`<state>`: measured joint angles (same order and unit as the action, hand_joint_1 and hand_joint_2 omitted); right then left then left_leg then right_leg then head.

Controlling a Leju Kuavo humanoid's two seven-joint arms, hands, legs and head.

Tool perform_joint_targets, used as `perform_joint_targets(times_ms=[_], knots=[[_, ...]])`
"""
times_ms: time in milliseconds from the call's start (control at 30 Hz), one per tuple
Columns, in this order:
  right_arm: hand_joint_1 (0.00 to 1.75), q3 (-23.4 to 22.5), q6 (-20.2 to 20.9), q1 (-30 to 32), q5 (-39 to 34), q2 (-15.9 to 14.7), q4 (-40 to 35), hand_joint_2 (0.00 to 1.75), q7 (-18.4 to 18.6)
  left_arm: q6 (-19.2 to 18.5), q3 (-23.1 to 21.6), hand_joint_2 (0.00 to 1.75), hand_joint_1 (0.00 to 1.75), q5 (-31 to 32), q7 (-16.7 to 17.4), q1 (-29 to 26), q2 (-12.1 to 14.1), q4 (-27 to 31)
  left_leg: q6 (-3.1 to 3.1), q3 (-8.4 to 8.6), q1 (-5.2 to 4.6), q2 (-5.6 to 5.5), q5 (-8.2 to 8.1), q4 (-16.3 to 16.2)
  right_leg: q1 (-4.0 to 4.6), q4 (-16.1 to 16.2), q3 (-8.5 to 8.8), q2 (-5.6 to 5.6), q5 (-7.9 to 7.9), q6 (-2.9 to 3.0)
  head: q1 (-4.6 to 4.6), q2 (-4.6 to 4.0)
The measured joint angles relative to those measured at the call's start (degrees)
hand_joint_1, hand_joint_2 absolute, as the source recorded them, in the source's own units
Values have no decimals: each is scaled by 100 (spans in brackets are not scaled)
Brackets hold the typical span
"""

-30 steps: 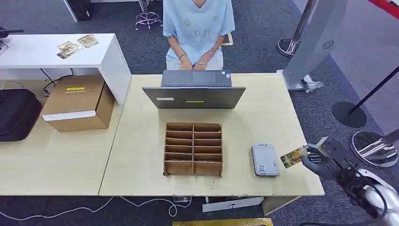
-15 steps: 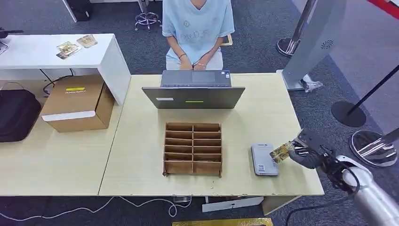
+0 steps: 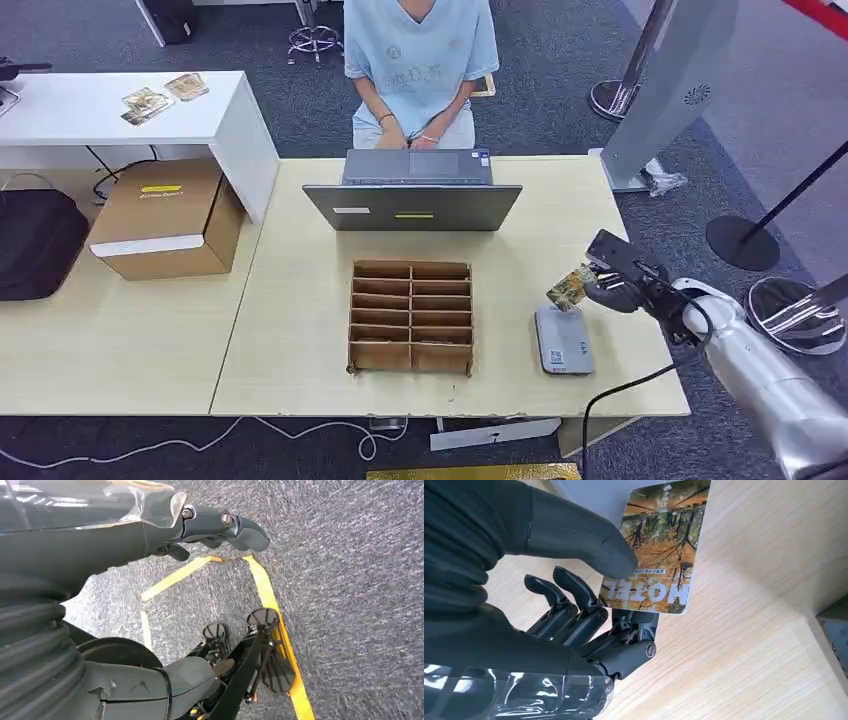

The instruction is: Pass the card to the sensor for recognition and then transmit it.

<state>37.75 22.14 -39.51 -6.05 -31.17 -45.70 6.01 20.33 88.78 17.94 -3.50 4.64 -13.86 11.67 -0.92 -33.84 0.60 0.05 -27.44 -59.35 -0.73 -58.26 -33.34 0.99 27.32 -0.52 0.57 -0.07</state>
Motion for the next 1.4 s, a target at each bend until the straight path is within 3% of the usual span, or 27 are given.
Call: perform_joint_targets(times_ms=[900,1400], knots=[[175,450,192,-289,-179,33,122,175,219,0,4,175,0,-278,39,-12,7,-2,0,2,0,1,0,-2,0,1,0,-3,0,0,0,0],[175,634,282,-275,-291,-155,15,175,182,48,4,175,0,-352,140,-14,-2,-2,0,3,0,1,0,-3,0,2,0,-3,0,0,0,0]])
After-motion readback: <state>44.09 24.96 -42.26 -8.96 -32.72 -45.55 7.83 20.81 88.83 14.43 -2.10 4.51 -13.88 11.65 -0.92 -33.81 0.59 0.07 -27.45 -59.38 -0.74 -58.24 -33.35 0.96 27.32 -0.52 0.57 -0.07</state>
